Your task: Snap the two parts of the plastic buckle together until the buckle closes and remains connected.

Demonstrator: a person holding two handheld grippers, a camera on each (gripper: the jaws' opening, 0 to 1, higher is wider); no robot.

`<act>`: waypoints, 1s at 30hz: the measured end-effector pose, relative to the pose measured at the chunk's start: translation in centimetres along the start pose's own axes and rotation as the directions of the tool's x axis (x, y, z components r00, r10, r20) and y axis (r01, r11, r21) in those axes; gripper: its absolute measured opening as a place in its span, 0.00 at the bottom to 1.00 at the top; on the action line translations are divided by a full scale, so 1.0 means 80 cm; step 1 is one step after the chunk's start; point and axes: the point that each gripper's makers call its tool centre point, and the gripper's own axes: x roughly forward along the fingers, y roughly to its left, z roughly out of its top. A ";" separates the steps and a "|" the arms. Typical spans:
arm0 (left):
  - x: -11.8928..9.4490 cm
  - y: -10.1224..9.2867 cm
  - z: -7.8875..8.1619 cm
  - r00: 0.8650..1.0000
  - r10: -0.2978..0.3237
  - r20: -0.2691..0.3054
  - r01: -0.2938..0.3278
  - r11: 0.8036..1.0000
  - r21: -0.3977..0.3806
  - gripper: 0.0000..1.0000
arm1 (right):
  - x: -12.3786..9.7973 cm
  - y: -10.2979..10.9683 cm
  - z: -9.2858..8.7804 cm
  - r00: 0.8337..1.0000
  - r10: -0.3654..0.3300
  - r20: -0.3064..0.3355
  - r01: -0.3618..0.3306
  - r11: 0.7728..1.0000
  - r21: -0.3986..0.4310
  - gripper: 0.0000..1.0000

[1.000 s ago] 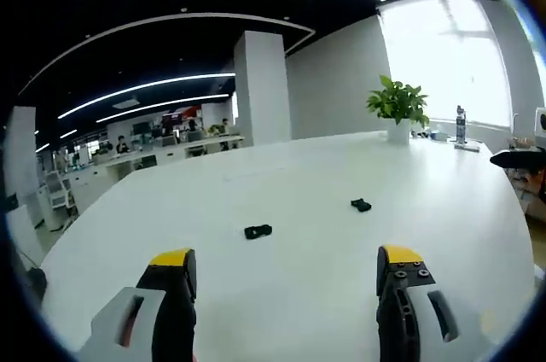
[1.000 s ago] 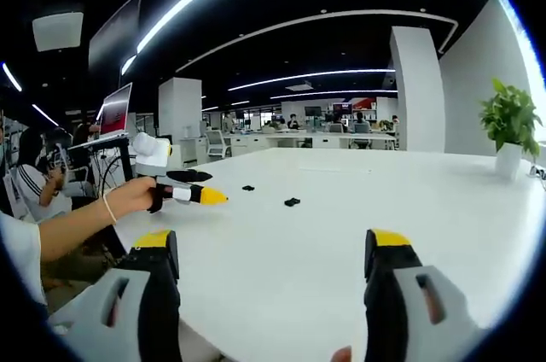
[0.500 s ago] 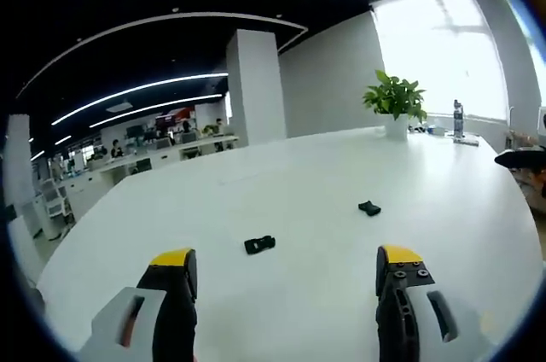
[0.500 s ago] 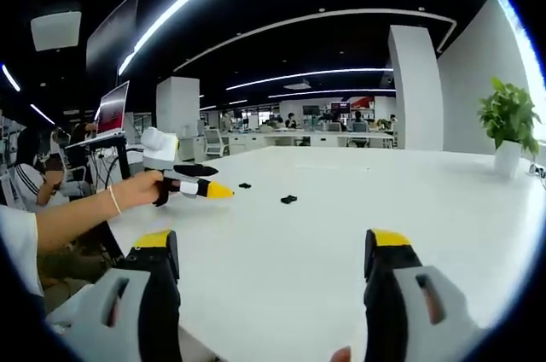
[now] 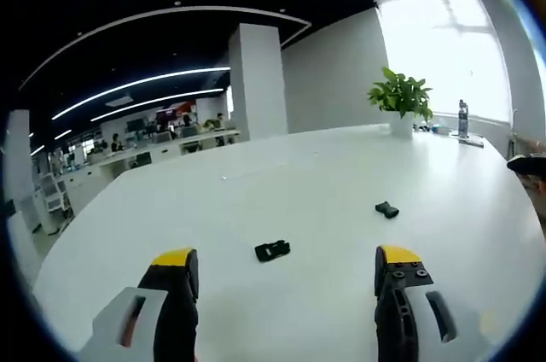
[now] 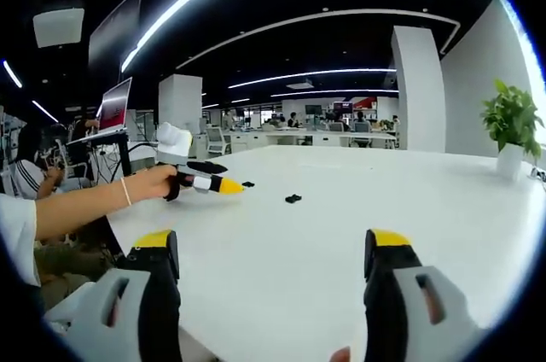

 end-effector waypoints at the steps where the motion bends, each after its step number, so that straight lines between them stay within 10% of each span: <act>1: 0.001 0.000 0.000 1.000 0.000 -0.006 0.000 1.000 0.006 0.86 | 0.000 0.000 0.000 1.000 0.001 0.000 -0.001 1.000 0.000 0.90; 30: 0.022 0.024 -0.013 0.997 0.035 -0.072 -0.034 0.999 0.022 0.55 | 0.002 -0.002 -0.005 1.000 0.003 -0.013 -0.003 1.000 0.011 0.90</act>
